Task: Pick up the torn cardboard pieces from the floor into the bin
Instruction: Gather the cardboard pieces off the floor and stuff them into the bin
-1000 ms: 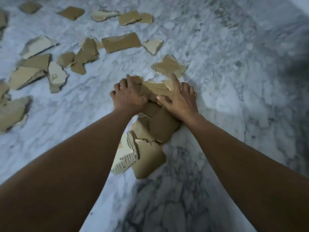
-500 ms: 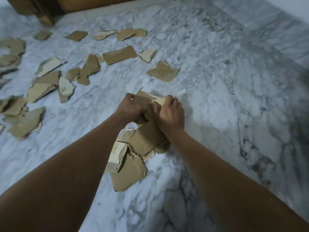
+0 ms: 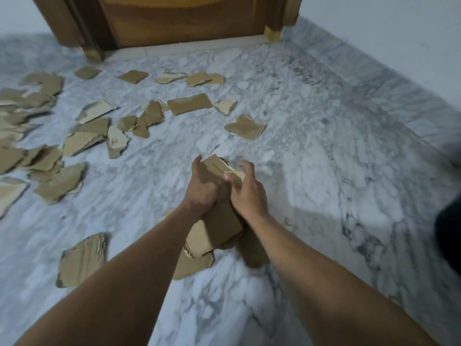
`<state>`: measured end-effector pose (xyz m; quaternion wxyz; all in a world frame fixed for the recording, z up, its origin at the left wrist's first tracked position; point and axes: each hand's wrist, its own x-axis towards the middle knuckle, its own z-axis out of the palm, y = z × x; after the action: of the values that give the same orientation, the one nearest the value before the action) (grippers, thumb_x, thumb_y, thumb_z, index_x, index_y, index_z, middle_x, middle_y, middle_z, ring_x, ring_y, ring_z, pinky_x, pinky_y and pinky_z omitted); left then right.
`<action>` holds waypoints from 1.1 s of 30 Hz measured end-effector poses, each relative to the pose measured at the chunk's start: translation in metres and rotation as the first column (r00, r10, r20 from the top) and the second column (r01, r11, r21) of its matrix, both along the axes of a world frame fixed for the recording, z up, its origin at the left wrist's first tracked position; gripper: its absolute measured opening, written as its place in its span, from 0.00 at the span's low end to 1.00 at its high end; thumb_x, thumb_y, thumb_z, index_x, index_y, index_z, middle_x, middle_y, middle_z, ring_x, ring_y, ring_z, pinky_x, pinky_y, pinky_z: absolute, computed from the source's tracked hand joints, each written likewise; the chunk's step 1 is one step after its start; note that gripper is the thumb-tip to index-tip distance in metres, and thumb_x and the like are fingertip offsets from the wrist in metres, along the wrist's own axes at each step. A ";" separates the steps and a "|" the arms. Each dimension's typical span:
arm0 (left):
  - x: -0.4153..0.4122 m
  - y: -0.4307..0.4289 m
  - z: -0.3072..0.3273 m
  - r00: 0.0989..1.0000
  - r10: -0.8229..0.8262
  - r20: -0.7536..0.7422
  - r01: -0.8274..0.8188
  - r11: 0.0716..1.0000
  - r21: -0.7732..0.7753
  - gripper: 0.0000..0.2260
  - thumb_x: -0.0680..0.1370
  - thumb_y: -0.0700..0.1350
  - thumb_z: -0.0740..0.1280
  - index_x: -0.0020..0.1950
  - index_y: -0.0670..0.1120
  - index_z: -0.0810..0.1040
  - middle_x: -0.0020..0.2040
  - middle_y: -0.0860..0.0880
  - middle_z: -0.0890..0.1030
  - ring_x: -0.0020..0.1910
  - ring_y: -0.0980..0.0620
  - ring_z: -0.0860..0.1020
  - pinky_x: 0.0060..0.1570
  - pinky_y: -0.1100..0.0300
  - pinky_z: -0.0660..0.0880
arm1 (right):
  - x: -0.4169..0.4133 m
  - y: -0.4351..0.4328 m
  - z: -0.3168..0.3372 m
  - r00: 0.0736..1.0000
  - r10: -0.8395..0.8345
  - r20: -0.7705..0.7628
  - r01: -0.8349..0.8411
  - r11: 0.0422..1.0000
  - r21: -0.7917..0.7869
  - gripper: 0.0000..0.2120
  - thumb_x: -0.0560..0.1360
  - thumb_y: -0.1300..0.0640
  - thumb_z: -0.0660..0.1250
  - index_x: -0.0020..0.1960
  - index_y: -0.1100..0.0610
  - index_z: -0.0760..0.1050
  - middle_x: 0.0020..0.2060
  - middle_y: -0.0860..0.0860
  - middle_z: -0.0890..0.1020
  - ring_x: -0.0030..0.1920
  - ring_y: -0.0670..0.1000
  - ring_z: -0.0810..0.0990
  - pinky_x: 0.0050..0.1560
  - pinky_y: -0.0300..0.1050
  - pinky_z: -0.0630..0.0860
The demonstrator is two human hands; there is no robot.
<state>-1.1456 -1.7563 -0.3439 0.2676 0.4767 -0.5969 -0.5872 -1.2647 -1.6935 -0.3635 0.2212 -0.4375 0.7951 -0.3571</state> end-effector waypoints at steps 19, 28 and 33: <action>-0.201 0.086 0.224 0.851 -0.314 -0.420 0.290 0.949 -0.123 0.34 0.80 0.32 0.63 0.79 0.55 0.52 0.54 0.50 0.75 0.48 0.49 0.80 0.45 0.47 0.83 | -0.196 0.111 0.232 0.866 -0.325 -0.379 0.229 0.933 -0.278 0.17 0.83 0.43 0.57 0.68 0.43 0.75 0.62 0.50 0.82 0.63 0.55 0.78 0.61 0.52 0.76; -0.356 0.200 0.304 0.706 -0.558 -0.436 0.506 0.828 -0.241 0.29 0.77 0.29 0.69 0.71 0.52 0.65 0.54 0.41 0.79 0.46 0.43 0.83 0.36 0.50 0.83 | -0.330 0.264 0.313 0.741 -0.582 -0.335 0.414 0.788 -0.455 0.18 0.82 0.41 0.61 0.68 0.44 0.77 0.63 0.46 0.82 0.63 0.51 0.79 0.62 0.49 0.76; -0.422 0.262 0.283 0.724 -0.627 -0.289 0.553 0.777 -0.302 0.30 0.75 0.31 0.71 0.73 0.49 0.67 0.54 0.44 0.80 0.45 0.50 0.81 0.30 0.65 0.78 | -0.383 0.337 0.293 0.666 -0.680 -0.307 0.543 0.724 -0.425 0.20 0.81 0.40 0.62 0.69 0.44 0.76 0.64 0.47 0.81 0.64 0.52 0.78 0.62 0.50 0.75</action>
<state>-1.5672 -1.4945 -0.0612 0.2195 0.1116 -0.7099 -0.6599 -1.6478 -1.3563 -0.0703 -0.1684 -0.2382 0.8610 -0.4165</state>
